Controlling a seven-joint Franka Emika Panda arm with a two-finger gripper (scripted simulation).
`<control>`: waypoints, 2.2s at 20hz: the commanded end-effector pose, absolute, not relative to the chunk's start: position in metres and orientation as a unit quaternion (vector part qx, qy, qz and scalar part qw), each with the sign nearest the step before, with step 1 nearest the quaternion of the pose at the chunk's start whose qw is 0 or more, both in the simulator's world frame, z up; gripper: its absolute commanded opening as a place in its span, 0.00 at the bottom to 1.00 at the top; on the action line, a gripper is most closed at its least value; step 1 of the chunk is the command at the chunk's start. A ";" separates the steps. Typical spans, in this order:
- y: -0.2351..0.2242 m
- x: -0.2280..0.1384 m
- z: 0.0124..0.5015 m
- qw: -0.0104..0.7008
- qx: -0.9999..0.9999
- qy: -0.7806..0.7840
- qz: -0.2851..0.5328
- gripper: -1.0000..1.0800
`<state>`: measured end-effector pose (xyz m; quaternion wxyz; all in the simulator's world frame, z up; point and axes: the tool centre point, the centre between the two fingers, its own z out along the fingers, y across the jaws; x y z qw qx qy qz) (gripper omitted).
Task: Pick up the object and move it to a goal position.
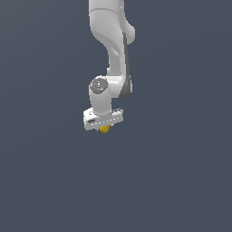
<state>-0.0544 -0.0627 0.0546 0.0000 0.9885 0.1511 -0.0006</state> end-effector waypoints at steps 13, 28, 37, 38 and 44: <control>0.015 -0.034 0.183 0.001 0.988 0.152 0.000 0.00; 0.105 -0.008 0.333 0.001 0.988 0.152 0.000 0.00; 0.143 0.006 0.395 0.000 0.988 0.152 0.000 0.00; 0.145 0.007 0.400 0.000 0.988 0.152 0.000 0.00; 0.157 0.013 0.420 0.000 0.988 0.152 0.000 0.00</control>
